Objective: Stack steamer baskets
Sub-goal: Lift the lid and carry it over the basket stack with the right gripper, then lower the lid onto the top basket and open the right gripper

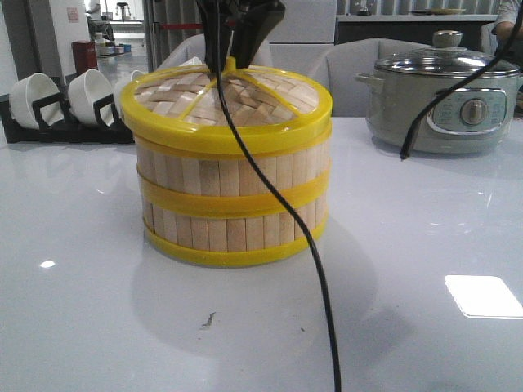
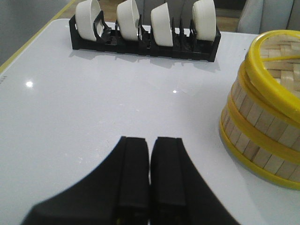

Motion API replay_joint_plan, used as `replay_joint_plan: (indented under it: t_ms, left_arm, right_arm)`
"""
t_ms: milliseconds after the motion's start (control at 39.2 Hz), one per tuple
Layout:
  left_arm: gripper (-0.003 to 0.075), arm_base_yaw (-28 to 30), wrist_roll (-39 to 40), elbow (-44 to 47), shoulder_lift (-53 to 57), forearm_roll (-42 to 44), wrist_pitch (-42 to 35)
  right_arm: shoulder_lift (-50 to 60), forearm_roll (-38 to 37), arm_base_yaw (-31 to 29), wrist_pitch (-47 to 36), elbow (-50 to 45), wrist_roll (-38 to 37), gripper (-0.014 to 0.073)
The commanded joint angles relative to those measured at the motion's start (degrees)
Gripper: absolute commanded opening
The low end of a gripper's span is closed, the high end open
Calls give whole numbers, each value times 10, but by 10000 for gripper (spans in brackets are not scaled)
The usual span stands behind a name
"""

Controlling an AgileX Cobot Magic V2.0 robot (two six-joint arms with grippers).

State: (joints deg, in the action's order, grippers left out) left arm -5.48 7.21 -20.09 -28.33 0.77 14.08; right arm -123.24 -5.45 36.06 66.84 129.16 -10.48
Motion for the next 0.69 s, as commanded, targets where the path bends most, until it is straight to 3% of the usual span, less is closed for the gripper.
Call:
replay_joint_plan:
  t_ms: [0, 663]
  left_arm:
    - [85, 1, 3, -17, -1, -4, -52]
    - [85, 1, 3, -17, -1, -4, -52]
  right_arm:
    - [36, -17, -2, -41, 24, 5, 56]
    - [30, -15, -17, -62, 24, 5, 56]
